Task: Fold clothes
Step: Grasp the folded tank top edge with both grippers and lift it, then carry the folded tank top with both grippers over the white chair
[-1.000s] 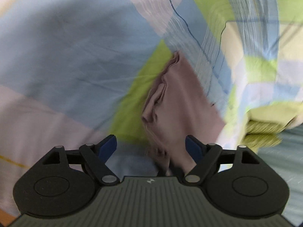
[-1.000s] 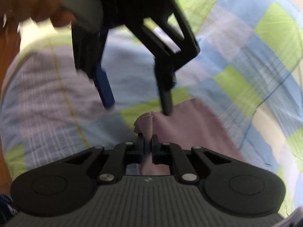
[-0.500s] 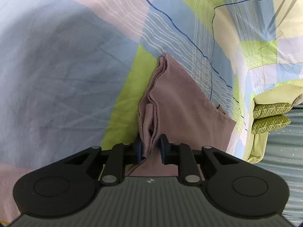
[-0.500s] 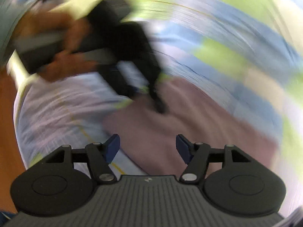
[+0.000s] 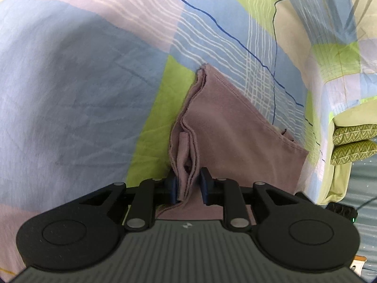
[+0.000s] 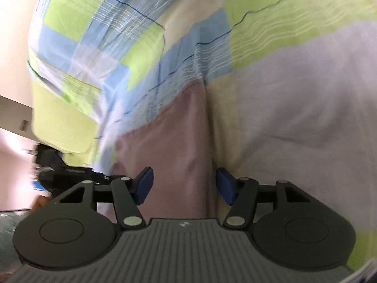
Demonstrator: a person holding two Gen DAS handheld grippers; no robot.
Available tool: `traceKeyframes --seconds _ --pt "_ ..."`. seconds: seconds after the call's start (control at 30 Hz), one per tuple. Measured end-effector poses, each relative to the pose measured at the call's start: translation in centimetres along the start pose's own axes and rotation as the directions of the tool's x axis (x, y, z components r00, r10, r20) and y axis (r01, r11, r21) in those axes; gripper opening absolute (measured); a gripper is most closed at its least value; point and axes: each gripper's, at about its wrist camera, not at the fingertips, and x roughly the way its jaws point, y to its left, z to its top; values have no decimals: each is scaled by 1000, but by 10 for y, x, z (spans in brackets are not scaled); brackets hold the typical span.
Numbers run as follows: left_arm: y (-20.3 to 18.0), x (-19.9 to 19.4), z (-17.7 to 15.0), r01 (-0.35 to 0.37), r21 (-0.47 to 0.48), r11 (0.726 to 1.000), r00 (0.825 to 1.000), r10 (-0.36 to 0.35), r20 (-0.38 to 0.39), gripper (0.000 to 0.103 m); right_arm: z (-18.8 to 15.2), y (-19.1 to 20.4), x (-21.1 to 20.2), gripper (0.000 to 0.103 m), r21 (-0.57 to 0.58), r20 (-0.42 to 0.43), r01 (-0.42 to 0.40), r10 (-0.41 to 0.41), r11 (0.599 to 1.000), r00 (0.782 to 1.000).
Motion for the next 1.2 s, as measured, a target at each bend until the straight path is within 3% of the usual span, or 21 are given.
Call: traceKeyframes --seconds 0.07,0.1,0.13,0.27,0.47,0.67,0.73,0.9,1.0,1.07,1.1,1.13,1.2 --pt "0 -1 1 6 8 1000 1000 -6 -2 26 4 -1 9 40 -18 -12 -14 14 1000 1000" --pt "-1 -1 1 13 18 1000 1000 -13 -1 24 3 0 8 21 -28 -13 -7 7 1000 1000" --pt "-4 -2 0 21 37 999 1000 -21 5 23 2 -1 8 15 -32 -9 8 -8 999 1000" --pt "-34 0 1 -2 182 983 1000 -1 13 14 -7 15 3 11 -74 37 43 -40 996 998" --pt "-77 -10 8 70 316 946 997 -65 -28 8 -24 40 -28 10 -17 183 75 -70 997 981" --pt "-166 14 -7 171 508 844 980 -93 -174 8 -71 57 -86 10 164 372 115 -169 980 913" --pt "-198 22 -13 209 565 798 970 -95 -226 8 -93 60 -111 10 223 430 115 -203 968 880" --pt "-281 58 -64 316 676 666 929 -71 -364 8 -161 57 -195 10 372 569 119 -327 921 754" --pt "-348 92 -122 401 724 562 887 -39 -460 8 -205 49 -250 10 451 629 117 -408 885 661" --pt "-369 103 -148 432 735 523 870 -26 -493 8 -233 43 -288 10 496 658 115 -458 861 597" --pt "-391 115 -172 460 742 487 854 -14 -520 8 -244 41 -302 10 513 669 112 -478 851 570" --pt "-412 127 -197 486 748 451 839 -1 -544 7 -264 36 -332 10 545 683 106 -513 832 520" --pt "-460 151 -258 542 752 376 805 25 -593 7 -295 27 -378 10 585 699 100 -563 805 442"
